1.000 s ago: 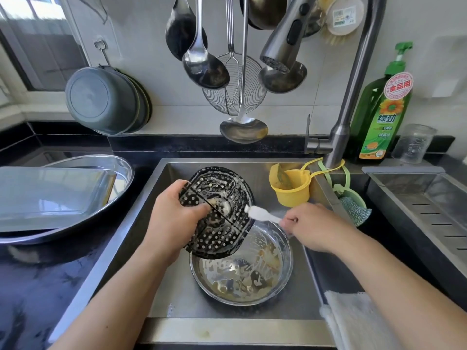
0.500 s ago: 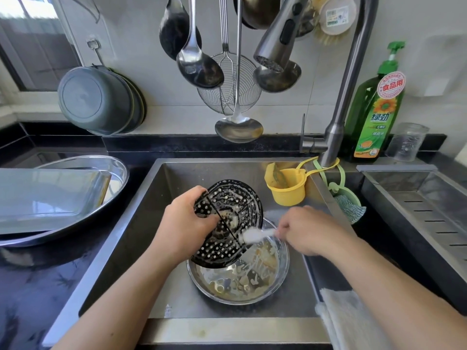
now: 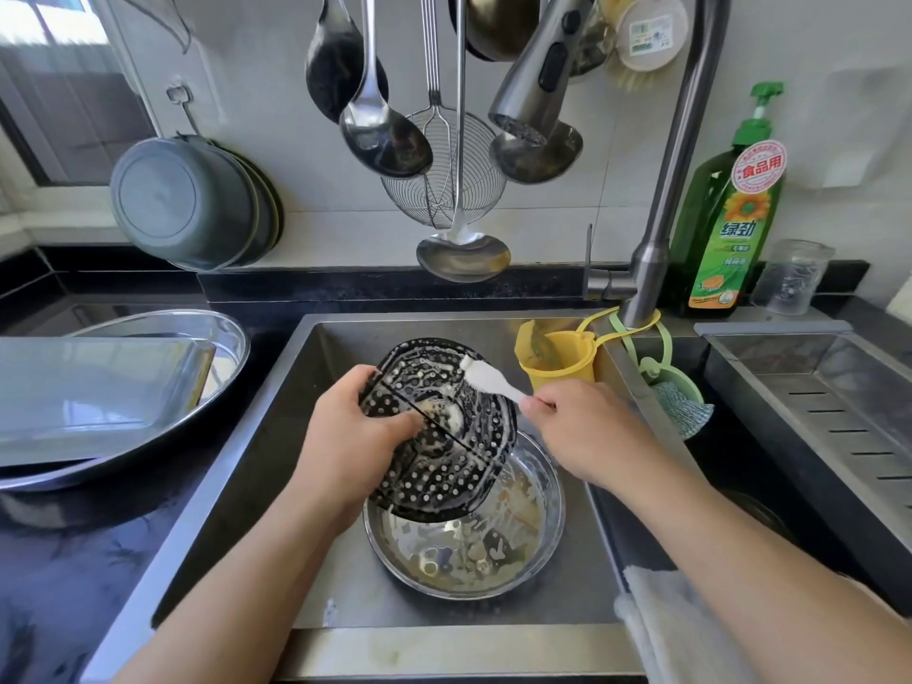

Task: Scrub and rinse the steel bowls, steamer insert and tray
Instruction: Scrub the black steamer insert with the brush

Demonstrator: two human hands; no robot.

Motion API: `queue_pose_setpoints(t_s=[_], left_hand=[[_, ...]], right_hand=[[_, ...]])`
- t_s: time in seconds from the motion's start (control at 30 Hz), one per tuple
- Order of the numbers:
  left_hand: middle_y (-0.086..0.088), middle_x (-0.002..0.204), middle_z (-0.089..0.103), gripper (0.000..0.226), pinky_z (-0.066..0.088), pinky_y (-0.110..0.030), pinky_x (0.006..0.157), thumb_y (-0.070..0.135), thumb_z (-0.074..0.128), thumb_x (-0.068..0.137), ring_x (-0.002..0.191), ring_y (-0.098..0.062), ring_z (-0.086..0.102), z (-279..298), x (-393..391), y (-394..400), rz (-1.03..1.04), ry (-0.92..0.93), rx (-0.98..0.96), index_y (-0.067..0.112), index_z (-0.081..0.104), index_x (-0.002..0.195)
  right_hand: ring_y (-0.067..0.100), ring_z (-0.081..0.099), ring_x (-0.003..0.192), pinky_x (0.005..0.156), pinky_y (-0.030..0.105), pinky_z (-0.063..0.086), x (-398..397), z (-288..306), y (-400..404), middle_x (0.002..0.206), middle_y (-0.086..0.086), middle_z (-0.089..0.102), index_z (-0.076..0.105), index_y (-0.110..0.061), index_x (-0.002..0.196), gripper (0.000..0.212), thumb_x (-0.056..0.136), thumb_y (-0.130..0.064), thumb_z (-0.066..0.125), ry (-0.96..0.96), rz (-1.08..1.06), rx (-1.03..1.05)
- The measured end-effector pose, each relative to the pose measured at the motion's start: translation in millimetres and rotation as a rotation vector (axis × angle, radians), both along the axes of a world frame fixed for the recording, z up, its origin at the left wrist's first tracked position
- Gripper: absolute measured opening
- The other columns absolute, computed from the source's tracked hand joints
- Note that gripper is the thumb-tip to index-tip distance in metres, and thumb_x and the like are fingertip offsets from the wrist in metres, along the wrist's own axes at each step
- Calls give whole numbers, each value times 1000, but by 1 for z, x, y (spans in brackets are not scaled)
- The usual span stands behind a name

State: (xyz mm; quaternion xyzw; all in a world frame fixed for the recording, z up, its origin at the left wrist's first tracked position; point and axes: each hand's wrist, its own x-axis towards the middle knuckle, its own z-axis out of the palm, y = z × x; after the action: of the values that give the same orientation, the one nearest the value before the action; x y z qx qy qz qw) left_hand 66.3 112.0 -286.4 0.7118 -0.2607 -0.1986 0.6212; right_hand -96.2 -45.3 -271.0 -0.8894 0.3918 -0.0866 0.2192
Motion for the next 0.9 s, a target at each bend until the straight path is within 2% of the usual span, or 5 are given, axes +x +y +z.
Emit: queue_pose_setpoints(t_s=[0.17, 0.4, 0.53, 0.63, 0.9], left_hand=[[-1, 85, 78, 31, 63, -37, 68, -8, 78, 80, 79, -22, 77, -1, 1, 0, 85, -11, -46, 14, 68, 99], [-3, 91, 78, 30, 64, -52, 78, -4, 78, 83, 85, -25, 77, -3, 4, -1, 162, 48, -110, 18, 67, 100], [-11, 99, 78, 18, 63, -53, 82, -1, 70, 93, 91, -31, 77, -5, 9, -1, 176, 217, -193, 14, 67, 103], [-11, 98, 77, 11, 62, -49, 83, 4, 60, 102, 96, -33, 75, -11, -1, -6, 79, 166, -141, 12, 67, 104], [-17, 104, 74, 27, 54, -65, 97, 20, 46, 110, 107, -41, 69, -7, 0, -7, 168, 189, -164, 17, 67, 94]], right_hand=[[20, 46, 64, 51, 31, 29, 7, -17, 20, 70, 0, 51, 46, -19, 65, 47, 105, -44, 45, 132, 149, 70], [19, 46, 63, 53, 32, 33, 5, -10, 10, 71, 2, 52, 45, -21, 67, 46, 106, -46, 39, 127, 89, 57], [20, 47, 64, 52, 33, 31, 10, -17, 26, 72, 1, 51, 42, -23, 65, 48, 105, -50, 39, 117, 124, 7], [29, 53, 76, 54, 36, 32, 19, -16, 30, 76, 5, 52, 44, -21, 67, 48, 105, -51, 38, 79, 110, -18], [26, 50, 72, 53, 35, 32, 11, -14, 19, 77, 4, 51, 42, -22, 69, 45, 104, -51, 40, 150, 98, -49]])
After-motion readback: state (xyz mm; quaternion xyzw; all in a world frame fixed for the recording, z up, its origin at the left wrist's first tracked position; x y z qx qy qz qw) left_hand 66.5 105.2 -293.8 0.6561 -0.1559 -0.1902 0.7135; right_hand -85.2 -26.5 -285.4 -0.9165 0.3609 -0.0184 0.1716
